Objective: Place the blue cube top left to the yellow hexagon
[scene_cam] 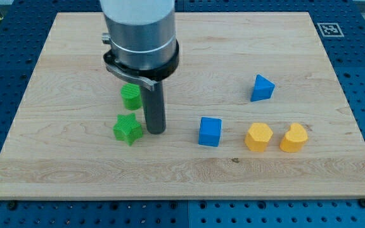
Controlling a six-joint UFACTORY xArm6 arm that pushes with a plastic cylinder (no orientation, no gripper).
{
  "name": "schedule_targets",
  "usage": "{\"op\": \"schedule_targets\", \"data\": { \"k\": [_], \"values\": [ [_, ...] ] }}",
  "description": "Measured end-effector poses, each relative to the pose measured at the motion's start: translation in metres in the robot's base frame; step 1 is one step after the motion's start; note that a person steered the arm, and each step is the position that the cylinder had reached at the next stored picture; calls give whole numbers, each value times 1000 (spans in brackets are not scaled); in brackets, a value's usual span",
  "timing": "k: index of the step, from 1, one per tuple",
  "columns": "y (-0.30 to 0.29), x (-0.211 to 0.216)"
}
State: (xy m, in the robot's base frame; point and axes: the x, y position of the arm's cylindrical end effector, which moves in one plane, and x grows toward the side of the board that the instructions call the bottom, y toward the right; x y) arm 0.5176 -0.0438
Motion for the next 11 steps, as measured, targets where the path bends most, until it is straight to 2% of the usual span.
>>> {"op": "schedule_targets", "data": {
  "k": [2, 4, 6, 9, 11],
  "values": [
    [41, 24],
    [79, 23],
    [84, 8],
    [97, 12],
    [155, 8]
  ]
}}
